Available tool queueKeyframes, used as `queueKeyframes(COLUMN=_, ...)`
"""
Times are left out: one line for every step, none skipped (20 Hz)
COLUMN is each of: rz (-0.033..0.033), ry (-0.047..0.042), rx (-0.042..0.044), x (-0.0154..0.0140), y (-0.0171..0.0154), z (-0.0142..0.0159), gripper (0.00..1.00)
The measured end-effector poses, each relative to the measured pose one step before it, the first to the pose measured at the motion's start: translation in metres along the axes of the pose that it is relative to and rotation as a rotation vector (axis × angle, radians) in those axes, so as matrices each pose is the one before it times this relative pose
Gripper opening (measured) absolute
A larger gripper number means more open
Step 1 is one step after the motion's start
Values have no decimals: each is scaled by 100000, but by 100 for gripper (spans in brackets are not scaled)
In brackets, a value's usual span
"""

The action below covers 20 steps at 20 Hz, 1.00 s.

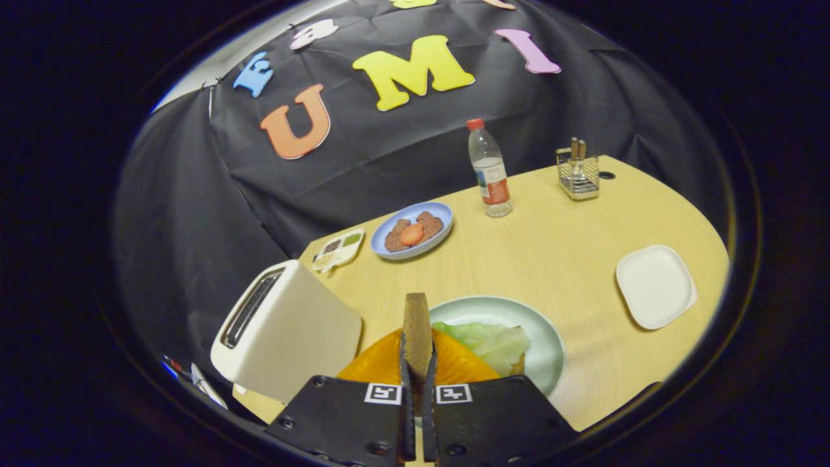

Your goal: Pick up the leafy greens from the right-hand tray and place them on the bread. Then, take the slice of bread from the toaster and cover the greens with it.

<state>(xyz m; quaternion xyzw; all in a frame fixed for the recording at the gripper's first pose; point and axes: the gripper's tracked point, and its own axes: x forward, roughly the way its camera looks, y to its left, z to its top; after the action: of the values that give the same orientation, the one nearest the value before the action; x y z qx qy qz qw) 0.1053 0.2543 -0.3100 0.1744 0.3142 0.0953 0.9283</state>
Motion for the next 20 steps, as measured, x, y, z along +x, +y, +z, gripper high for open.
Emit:
queueKeyframes(rz=-292, ry=-13, rx=-607, x=52, y=-614, z=12, gripper=5)
queueKeyframes(rz=-171, ry=153, rx=-778, x=146, y=-509, z=1, gripper=5)
queueKeyframes(rz=-114, ry=-40, rx=-907, x=3, y=-485, z=126, gripper=6)
queueKeyframes(rz=-163, ry=-135, rx=-1049, x=93, y=-413, z=118, gripper=6)
queueKeyframes(rz=-177, ry=-32, rx=-1088, x=105, y=-427, z=8, gripper=10)
queueKeyframes(rz=-584, ry=-41, rx=-1433, x=201, y=-588, z=-2, gripper=11)
queueKeyframes(rz=-567, ry=277, rx=-1165, x=352, y=-550, z=-102, gripper=15)
queueKeyframes(rz=-836, ry=260, rx=-1136, x=202, y=-596, z=-34, gripper=19)
queueKeyframes(rz=-608, ry=567, rx=-512, x=114, y=-561, z=-189, gripper=32)
queueKeyframes(rz=-860, ry=644, rx=-541, x=282, y=-551, z=-234, gripper=32)
queueKeyframes(rz=-1495, ry=312, rx=-1423, x=119, y=-741, z=-32, gripper=39)
queueKeyframes(rz=-211, ry=332, rx=-1179, x=170, y=-353, z=-90, gripper=46)
queueKeyframes(rz=-562, ry=429, rx=-1401, x=132, y=-388, z=-149, gripper=50)
queueKeyframes(rz=-651, ry=552, rx=-1550, x=157, y=-425, z=-105, gripper=54)
queueKeyframes(rz=-1316, ry=-242, rx=-1756, x=-172, y=-609, z=50, gripper=59)
queueKeyframes(rz=-323, ry=-382, rx=-1339, x=62, y=-331, z=223, gripper=61)
queueKeyframes(rz=295, ry=-518, rx=-803, x=-245, y=-153, z=276, gripper=66)
queueKeyframes(rz=269, ry=-587, rx=-871, x=-169, y=-27, z=322, gripper=71)
queueKeyframes(rz=439, ry=-1001, rx=-894, x=-465, y=-105, z=440, gripper=78)
queueKeyframes(rz=642, ry=-1757, rx=-938, x=-534, y=-35, z=756, gripper=81)
